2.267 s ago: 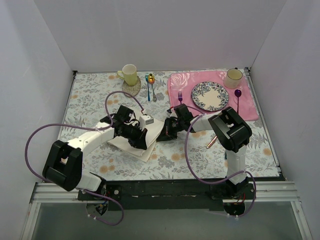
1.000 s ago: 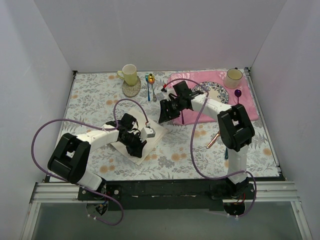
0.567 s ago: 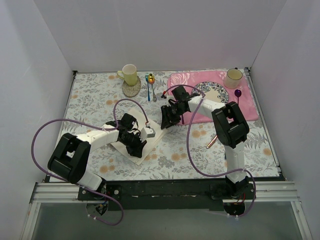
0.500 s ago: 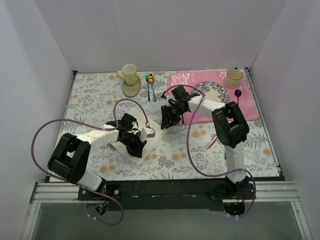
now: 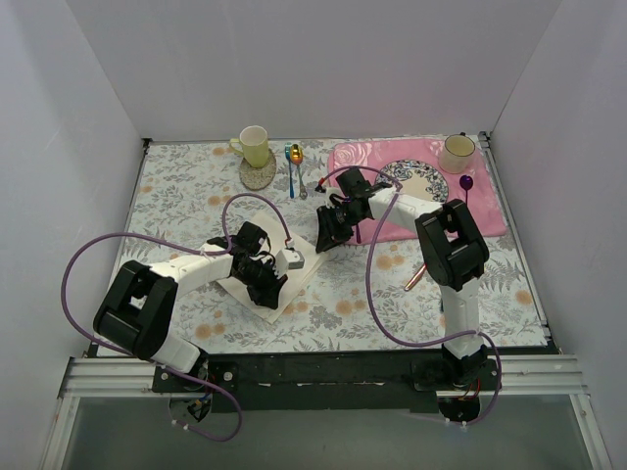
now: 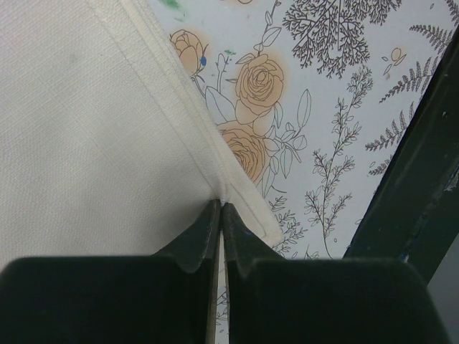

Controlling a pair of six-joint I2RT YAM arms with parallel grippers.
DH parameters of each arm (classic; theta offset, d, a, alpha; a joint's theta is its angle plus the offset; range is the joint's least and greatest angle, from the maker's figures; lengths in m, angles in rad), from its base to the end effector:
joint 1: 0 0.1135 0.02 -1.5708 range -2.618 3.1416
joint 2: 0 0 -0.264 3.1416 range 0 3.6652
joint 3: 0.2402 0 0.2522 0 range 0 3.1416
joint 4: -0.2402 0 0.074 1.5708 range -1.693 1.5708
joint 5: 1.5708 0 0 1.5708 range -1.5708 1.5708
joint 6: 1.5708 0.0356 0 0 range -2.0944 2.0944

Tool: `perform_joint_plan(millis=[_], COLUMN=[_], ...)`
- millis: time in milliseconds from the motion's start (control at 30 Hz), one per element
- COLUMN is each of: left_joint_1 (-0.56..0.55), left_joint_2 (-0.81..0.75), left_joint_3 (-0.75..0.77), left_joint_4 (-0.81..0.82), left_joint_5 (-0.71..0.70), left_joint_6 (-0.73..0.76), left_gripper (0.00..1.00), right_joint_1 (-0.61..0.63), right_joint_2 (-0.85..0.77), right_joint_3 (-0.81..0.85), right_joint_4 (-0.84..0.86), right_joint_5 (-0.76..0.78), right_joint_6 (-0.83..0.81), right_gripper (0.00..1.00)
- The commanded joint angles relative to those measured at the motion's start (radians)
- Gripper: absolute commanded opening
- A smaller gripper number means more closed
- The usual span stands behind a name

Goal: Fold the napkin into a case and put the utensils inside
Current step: Smooth out the square-folded napkin at the center of the board.

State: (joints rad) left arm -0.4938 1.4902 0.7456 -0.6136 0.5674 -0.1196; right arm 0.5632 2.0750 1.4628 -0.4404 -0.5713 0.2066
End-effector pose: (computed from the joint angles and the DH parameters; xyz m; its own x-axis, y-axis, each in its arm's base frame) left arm 0.2036 -0.1313 0.1531 -0.9142 0.3778 -0.1468 0.3933 0.7392 -0.5468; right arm 0.3567 0.2480 0.1627 -0.8575 -0.3374 -0.3884 -0.5105 0.6514 0.5613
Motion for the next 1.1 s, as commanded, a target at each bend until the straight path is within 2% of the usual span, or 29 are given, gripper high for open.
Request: perform_joint_plan(millis=[0, 33, 133, 533, 667, 1067], left_joint_1=[0.001, 0.001, 0.001, 0.001, 0.003, 0.003], left_joint_2=[-0.005, -0.004, -0.002, -0.001, 0.004, -0.033], left_joint_3=[-0.031, -0.031, -0.029, -0.048, -0.045, -0.055], left_joint_4=[-0.025, -0.028, -0.028, -0.029, -0.031, -0.035], left_joint_5=[-0.049, -0.047, -0.050, -0.060, -0.058, -0.063], left_joint_6=[0.015, 0.015, 0.015, 0.015, 0.008, -0.003], left_gripper=[0.00, 0.00, 0.00, 0.00, 0.00, 0.00], right_joint_1=[0.004, 0.004, 0.003, -0.005, -0.006, -0.022], right_joint_2=[-0.059, -0.061, -0.053, -0.141, -0.084, 0.083], right_joint_3=[0.036, 0.034, 0.036, -0.011, -0.053, -0.013], right_joint_4=[-0.008, -0.006, -0.012, -0.023, -0.052, -0.024], right_joint_5=[-0.012, -0.013, -0.036, -0.120, -0.122, 0.047], right_joint_6=[-0.004, -0.004, -0.007, 0.019, 0.005, -0.030], right_gripper=[0.25, 0.13, 0.01, 0.01, 0.01, 0.01])
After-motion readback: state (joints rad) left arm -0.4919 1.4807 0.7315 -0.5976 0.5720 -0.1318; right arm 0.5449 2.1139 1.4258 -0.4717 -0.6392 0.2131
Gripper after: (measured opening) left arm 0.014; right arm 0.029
